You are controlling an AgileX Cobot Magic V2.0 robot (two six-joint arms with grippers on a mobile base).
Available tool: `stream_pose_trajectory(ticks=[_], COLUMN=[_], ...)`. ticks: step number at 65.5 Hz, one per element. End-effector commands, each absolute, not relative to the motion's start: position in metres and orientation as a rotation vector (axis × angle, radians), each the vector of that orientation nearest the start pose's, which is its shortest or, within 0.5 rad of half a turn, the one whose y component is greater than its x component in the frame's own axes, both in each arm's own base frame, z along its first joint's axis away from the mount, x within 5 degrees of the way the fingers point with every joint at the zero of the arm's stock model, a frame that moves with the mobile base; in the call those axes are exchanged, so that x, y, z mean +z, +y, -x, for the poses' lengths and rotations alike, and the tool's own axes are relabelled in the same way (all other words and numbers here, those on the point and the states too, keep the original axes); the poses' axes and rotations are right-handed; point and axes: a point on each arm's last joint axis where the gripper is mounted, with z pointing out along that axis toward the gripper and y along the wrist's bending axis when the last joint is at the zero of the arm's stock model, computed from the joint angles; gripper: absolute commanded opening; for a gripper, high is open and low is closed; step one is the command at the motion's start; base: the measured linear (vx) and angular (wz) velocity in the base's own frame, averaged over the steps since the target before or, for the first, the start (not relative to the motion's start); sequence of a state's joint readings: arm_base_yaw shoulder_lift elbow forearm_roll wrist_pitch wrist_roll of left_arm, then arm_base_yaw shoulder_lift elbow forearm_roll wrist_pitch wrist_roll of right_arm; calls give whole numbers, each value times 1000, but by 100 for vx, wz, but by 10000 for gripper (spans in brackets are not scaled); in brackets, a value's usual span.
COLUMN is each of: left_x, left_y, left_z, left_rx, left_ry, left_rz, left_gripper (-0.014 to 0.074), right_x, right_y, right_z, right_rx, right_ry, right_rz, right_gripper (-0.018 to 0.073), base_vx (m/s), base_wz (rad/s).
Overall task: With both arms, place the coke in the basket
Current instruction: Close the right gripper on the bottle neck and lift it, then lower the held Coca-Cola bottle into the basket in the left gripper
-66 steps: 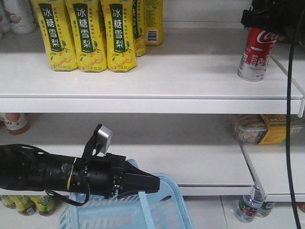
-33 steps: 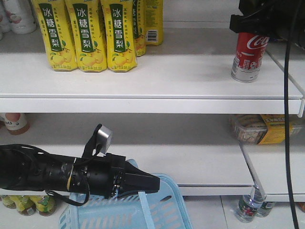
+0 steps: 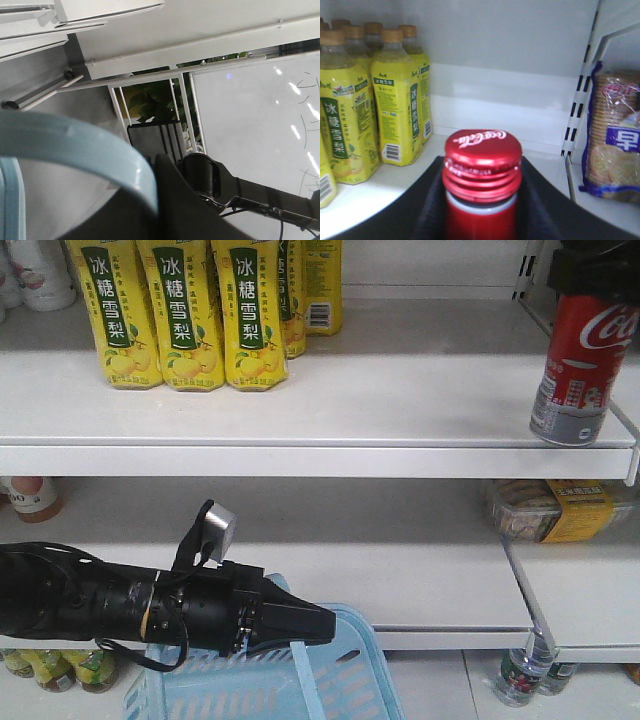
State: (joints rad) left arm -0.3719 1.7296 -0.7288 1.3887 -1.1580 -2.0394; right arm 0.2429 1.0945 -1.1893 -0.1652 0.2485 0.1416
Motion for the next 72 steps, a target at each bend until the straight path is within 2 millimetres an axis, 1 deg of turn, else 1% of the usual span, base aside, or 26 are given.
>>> stream_pose_trajectory(ticks=[1,7,14,21,30,39,40,54,61,72], left_x=[225,225,225,225,225,225,225,225,225,225], left_y=[-183,-183,-183,-183,-183,-183,-183,-183,-183,-183], left_z=[-229,-229,-229,-229,-229,-229,-229,-229,-229,-229], left_rx=[-2149,-2149,-2149,-2149,-2149,-2149,-2149,-2149,-2149,-2149], left_ry=[2112,2112,2112,2112,2112,2112,2112,2112,2112,2112], left_rz=[-312,-312,-312,-312,-312,-312,-312,-312,-312,-312], left_gripper=[-6,-6,-6,-6,-6,-6,-6,-6,-6,-6], right_x=[483,488,490,480,449,417,411,360,341,318], right_y=[49,47,49,56,63,68,69,74,75,79], right_z=[-206,-193,-177,-163,-151,-147,-147,-154,-157,-163], right_rx=[194,204,202,235,337,440,456,564,582,616], right_ry=[1488,1489,1494,1505,1534,1564,1579,1721,1772,1863], right_rz=[146,146,200,263,283,254,246,145,110,52], right_gripper=[-5,-5,-5,-5,-5,-5,-5,-5,-5,-5], base_vx=[0,0,0,0,0,0,0,0,0,0], base_wz=[0,0,0,0,0,0,0,0,0,0])
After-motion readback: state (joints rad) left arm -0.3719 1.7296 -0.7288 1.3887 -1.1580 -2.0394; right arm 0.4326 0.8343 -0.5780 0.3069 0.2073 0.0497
